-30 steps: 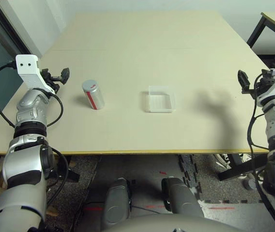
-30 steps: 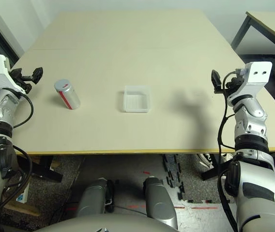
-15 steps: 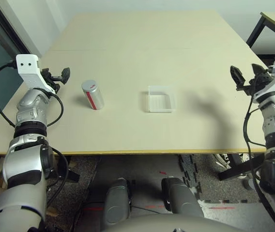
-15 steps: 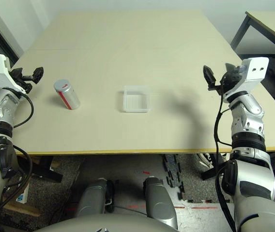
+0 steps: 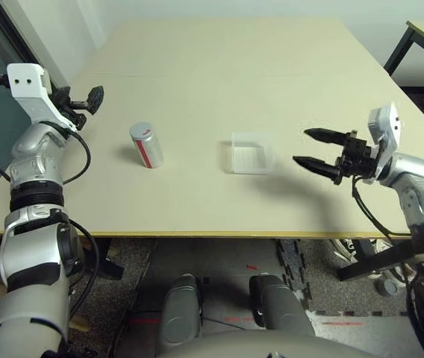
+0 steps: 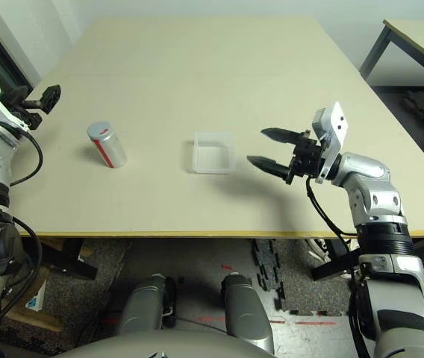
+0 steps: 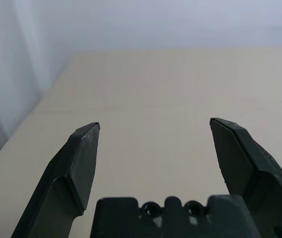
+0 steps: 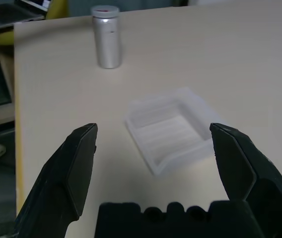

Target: Pour the medicine from the bottle into the box.

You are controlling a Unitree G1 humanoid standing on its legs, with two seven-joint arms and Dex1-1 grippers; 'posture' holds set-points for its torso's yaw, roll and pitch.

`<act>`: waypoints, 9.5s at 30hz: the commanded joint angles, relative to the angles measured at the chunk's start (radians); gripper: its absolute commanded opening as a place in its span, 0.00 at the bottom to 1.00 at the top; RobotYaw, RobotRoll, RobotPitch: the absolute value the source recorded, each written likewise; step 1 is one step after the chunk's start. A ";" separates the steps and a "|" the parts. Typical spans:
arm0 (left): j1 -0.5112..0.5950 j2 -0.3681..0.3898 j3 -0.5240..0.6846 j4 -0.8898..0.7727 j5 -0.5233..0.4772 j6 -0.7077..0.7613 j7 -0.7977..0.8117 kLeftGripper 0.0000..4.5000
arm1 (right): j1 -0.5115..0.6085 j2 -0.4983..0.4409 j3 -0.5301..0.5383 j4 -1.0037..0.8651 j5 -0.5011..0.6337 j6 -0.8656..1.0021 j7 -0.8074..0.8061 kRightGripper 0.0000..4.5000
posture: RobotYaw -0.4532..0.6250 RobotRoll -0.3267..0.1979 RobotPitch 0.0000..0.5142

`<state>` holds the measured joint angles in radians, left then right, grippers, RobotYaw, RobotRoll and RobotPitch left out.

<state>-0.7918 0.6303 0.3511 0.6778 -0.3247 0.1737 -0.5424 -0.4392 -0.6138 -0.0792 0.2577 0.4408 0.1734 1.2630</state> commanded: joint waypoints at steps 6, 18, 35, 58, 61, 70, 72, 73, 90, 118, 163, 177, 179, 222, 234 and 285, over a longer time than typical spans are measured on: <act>0.109 -0.043 -0.045 -0.377 -0.100 0.249 -0.040 0.99 | 0.007 0.007 0.031 -0.007 -0.015 -0.011 0.015 1.00 | 0.37 0.62 0.16; 0.291 -0.122 -0.096 -0.556 -0.079 0.239 -0.007 0.99 | 0.004 0.010 0.031 0.013 -0.027 -0.025 0.012 1.00 | 0.36 0.62 0.17; 0.415 -0.163 -0.136 -0.485 -0.011 0.094 -0.007 0.99 | 0.017 0.020 0.030 0.013 -0.030 -0.034 -0.008 1.00 | 0.35 0.62 0.18; 0.315 -0.201 -0.190 -0.096 0.084 -0.184 -0.074 0.99 | 0.065 0.016 0.017 -0.050 -0.019 -0.012 -0.042 1.00 | 0.30 0.62 0.20; 0.300 -0.206 -0.195 -0.058 0.093 -0.209 -0.080 0.99 | 0.073 0.015 0.017 -0.059 -0.017 -0.008 -0.046 1.00 | 0.30 0.62 0.20; 0.269 -0.220 -0.200 0.023 0.113 -0.263 -0.087 0.99 | 0.087 0.009 0.010 -0.076 -0.015 -0.001 -0.055 1.00 | 0.29 0.62 0.20; 0.264 -0.220 -0.203 0.039 0.115 -0.273 -0.089 0.99 | 0.089 0.008 0.010 -0.077 -0.015 -0.001 -0.057 1.00 | 0.28 0.62 0.20; 0.262 -0.221 -0.204 0.044 0.116 -0.276 -0.090 0.99 | 0.090 0.007 0.009 -0.078 -0.014 -0.002 -0.058 1.00 | 0.28 0.62 0.20; 0.244 -0.225 -0.208 0.113 0.122 -0.314 -0.102 0.99 | 0.088 0.001 0.012 -0.073 -0.014 -0.008 -0.063 1.00 | 0.28 0.62 0.19; 0.178 -0.186 -0.276 -0.194 0.023 0.040 -0.380 0.62 | 0.013 -0.002 -0.011 -0.072 0.045 0.058 -0.053 1.00 | 0.28 0.62 0.18; 0.064 -0.302 -0.491 -0.265 0.052 0.139 -0.547 0.62 | -0.555 0.319 0.169 0.360 -0.094 0.149 0.060 1.00 | 0.27 0.62 0.09; 0.067 -0.310 -0.496 -0.273 0.051 0.147 -0.545 0.62 | -0.566 0.354 0.173 0.391 -0.118 0.127 0.061 1.00 | 0.28 0.62 0.10; 0.069 -0.311 -0.497 -0.276 0.050 0.149 -0.544 0.62 | -0.567 0.358 0.171 0.396 -0.121 0.123 0.061 0.96 | 0.28 0.62 0.10; 0.100 -0.283 -0.473 -0.339 0.006 0.239 -0.617 0.62 | -0.722 0.355 0.307 0.684 0.074 -0.153 0.351 1.00 | 0.30 0.62 0.11; 0.103 -0.288 -0.482 -0.359 0.001 0.250 -0.623 0.62 | -0.746 0.371 0.174 0.810 -0.034 -0.166 0.319 1.00 | 0.30 0.62 0.11; 0.114 -0.288 -0.471 -0.365 -0.007 0.239 -0.602 0.62 | -0.782 0.230 0.006 0.977 -0.218 -0.146 0.160 1.00 | 0.32 0.62 0.10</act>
<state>-0.6886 0.3366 -0.1202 0.3277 -0.3219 0.4198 -1.1346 -1.2001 -0.3787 -0.0595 1.2233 0.2345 0.0228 1.4205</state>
